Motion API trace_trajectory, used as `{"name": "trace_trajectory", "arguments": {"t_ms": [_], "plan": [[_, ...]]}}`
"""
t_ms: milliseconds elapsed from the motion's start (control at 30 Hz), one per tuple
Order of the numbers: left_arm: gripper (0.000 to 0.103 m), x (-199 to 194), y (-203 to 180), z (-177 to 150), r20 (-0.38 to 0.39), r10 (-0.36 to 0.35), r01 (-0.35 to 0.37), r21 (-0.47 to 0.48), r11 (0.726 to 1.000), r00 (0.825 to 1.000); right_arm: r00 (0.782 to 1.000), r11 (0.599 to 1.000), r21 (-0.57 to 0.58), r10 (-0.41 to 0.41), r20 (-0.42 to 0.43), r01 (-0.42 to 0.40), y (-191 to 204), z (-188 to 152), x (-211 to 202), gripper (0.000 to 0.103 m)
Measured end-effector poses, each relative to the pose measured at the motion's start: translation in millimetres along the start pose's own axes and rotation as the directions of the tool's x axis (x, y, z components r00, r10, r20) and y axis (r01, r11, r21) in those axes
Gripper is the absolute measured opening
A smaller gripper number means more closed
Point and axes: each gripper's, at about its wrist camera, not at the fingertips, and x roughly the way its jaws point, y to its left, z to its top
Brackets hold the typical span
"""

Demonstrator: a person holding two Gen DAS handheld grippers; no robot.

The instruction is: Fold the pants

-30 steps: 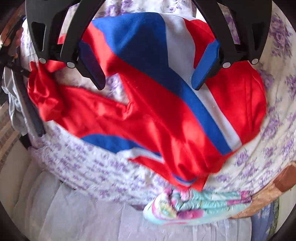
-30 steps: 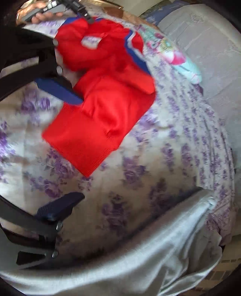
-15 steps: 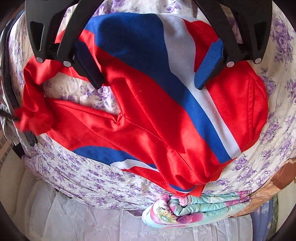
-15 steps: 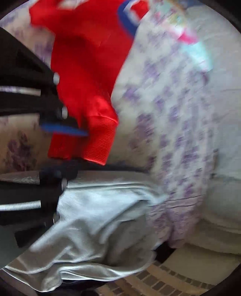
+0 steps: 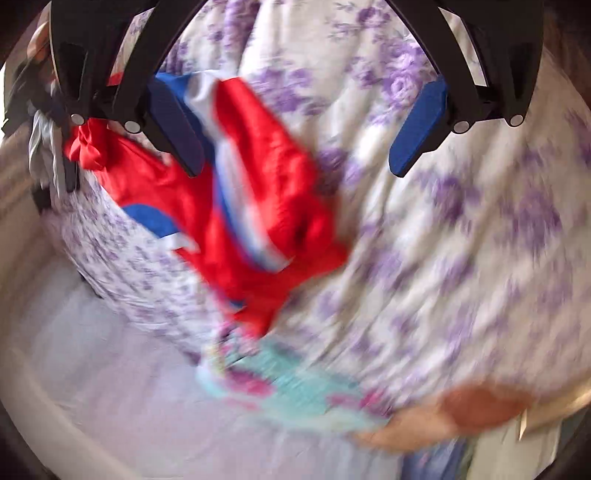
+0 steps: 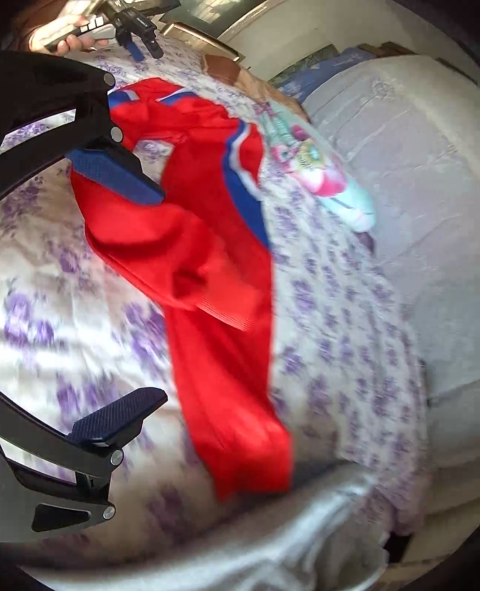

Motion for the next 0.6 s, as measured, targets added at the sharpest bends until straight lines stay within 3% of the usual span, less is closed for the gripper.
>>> {"name": "trace_trajectory", "arguments": {"t_ms": [67, 100, 133, 167, 233, 333, 367, 400, 433, 500, 600], "plan": [[0.098, 17.9, 13.1, -1.4, -0.052, -0.010, 0.007, -0.053, 0.999, 0.999, 0.997, 0.998, 0.046, 0.054, -0.057, -0.052, 6.6, -5.5, 25.3, 0.094], [0.098, 29.1, 18.1, -0.6, -0.077, -0.004, -0.002, -0.075, 0.997, 0.997, 0.991, 0.991, 0.075, 0.116, -0.073, -0.111, 8.7, -5.9, 37.8, 0.067], [0.098, 36.7, 19.9, 1.9, -0.085, -0.010, 0.003, -0.085, 0.996, 0.996, 0.982, 0.984, 0.087, 0.164, -0.089, -0.156, 14.8, -10.5, 42.8, 0.019], [0.098, 43.5, 20.3, 6.6, -0.084, -0.003, -0.005, -0.095, 0.995, 0.996, 0.971, 0.973, 0.099, 0.218, -0.102, -0.208, 16.5, -9.6, 49.1, 0.006], [0.098, 49.4, 15.3, 14.9, -0.065, -0.024, 0.017, -0.095, 0.995, 0.998, 0.978, 0.973, 0.109, 0.207, -0.034, -0.202, 13.5, -7.7, 37.3, 0.007], [0.096, 59.1, 8.7, 28.1, -0.065, -0.069, 0.062, -0.111, 0.992, 0.995, 0.979, 0.975, 0.132, 0.166, 0.121, -0.181, -0.3, -8.2, -25.8, 0.004], [0.083, 59.8, 5.5, 29.2, -0.069, -0.078, 0.070, -0.104, 0.992, 0.995, 0.974, 0.976, 0.139, 0.145, 0.171, -0.170, -3.0, -13.6, -50.7, 0.004], [0.057, 60.2, -0.1, 29.2, -0.073, -0.074, 0.067, -0.084, 0.994, 0.995, 0.971, 0.978, 0.146, 0.114, 0.209, -0.146, -5.7, -17.9, -73.1, 0.004], [0.051, 60.7, -3.2, 27.4, -0.080, -0.071, 0.065, -0.077, 0.995, 0.994, 0.969, 0.983, 0.155, 0.062, 0.240, -0.101, -9.6, -27.4, -97.0, 0.004], [0.050, 64.3, -6.5, 19.0, -0.109, -0.099, 0.090, -0.082, 0.993, 0.989, 0.974, 0.983, 0.186, -0.043, 0.222, 0.001, -21.4, -48.9, -117.6, 0.010], [0.053, 63.2, -14.9, 4.7, -0.114, -0.058, 0.054, -0.037, 0.998, 0.992, 0.994, 0.944, 0.315, -0.108, -0.003, 0.103, -59.3, -97.0, -98.8, 0.048]]}}
